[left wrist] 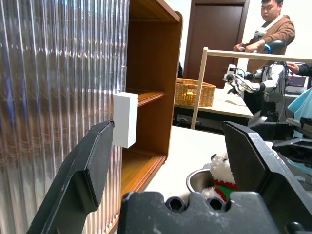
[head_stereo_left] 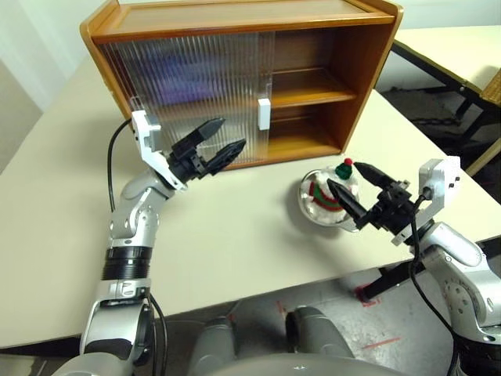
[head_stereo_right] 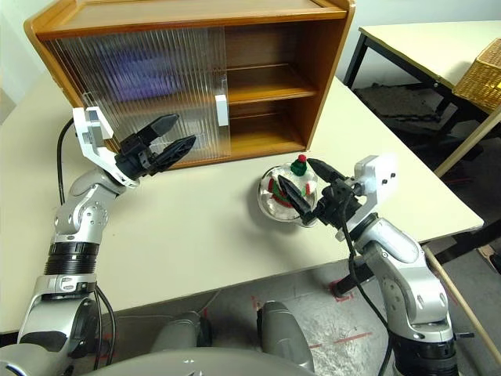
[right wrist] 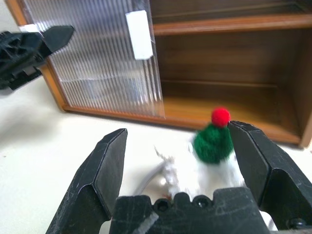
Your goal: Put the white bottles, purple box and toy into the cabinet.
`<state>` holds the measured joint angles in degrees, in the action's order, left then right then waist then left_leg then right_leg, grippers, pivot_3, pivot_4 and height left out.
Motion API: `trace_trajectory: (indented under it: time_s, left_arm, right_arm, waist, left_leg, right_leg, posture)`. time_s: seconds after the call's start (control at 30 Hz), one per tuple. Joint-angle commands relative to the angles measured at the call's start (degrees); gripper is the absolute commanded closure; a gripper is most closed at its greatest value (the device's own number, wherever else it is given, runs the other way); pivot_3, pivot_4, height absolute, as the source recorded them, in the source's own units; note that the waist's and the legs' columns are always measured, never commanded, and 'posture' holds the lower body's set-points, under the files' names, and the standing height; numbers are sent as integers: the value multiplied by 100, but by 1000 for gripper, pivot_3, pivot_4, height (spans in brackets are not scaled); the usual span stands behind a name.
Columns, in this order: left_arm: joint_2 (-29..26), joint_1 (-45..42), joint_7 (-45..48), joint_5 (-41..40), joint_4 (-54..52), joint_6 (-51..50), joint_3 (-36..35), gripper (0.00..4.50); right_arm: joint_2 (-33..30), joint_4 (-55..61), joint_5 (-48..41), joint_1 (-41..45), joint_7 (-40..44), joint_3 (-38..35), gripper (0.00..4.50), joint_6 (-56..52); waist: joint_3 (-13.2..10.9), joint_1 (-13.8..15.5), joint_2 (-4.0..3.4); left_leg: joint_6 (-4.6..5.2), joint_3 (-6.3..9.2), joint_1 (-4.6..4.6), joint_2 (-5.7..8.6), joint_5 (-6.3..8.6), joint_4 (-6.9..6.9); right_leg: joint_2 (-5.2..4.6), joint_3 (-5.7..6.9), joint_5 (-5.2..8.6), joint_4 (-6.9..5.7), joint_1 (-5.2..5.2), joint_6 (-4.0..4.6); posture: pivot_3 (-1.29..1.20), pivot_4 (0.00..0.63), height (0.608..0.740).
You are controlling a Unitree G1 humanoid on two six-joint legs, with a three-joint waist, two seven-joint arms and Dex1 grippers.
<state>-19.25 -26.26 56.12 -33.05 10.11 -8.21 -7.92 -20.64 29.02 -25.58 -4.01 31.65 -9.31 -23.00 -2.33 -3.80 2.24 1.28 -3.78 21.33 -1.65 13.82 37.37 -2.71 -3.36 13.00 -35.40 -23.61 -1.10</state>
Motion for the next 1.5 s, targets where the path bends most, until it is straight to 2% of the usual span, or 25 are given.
trace_trajectory:
  time_s: [0.03, 0.47, 1.0, 1.1, 1.4, 1.47, 1.5]
  left_arm:
    - [-36, 42, 26, 60, 25, -21, 30, 0]
    - [-101, 103, -13, 42, -48, -11, -20, 0]
    - [-258, 244, -126, 0, -337, -101, -94, 0]
    - [-255, 269, -168, 5, -390, -109, -101, 0]
    - [-188, 242, -184, 16, -321, -68, -66, 0]
    - [-162, 210, -166, 24, -268, -52, -50, 0]
    - [-150, 195, -157, 25, -245, -48, -43, 0]
  right_arm:
    - [15, -183, 71, -250, 73, 60, 39, 321]
    - [33, -752, 149, -561, 212, 109, 39, 751]
    - [242, -1843, 201, -46, 314, 260, 39, 1122]
    - [231, -1985, 168, 41, 354, 210, 674, 1163]
    - [133, -1944, 86, 107, 368, 32, 3905, 1190]
    - [102, -1828, 44, 94, 356, -8, 4340, 1167]
    - [87, -1771, 22, 88, 348, -25, 4371, 1155]
  waist:
    - [0, 3, 2]
    - [-2, 17, 6]
    - [-2, 72, 8]
    - [-1, 142, 9]
    - [-1, 175, 10]
    - [-1, 172, 10]
    - [-1, 168, 10]
  left_leg:
    - [0, 0, 1, 0, 0, 0]
    - [0, 0, -2, 0, 0, -1]
    - [1, 1, -3, 0, -1, 0]
    - [3, 1, -3, 0, -1, 0]
    - [3, 1, -3, 0, -2, 6]
    - [3, 1, -3, 0, -2, 6]
    - [3, 0, -3, 0, -2, 7]
  right_leg:
    - [0, 0, 0, 2, 0, -1]
    - [1, 0, 3, -1, 3, 2]
    - [1, 0, 3, -3, 4, 2]
    - [1, 0, 3, -4, 4, 2]
    - [1, 0, 2, -7, 6, 2]
    - [1, -1, 2, -7, 6, 1]
    - [1, -1, 2, -8, 6, 1]
  posture:
    - [-34, 0, 740]
    - [-16, 0, 740]
    - [34, 0, 740]
    - [37, 0, 740]
    - [13, 0, 740]
    - [-5, 0, 740]
    - [-5, 0, 740]
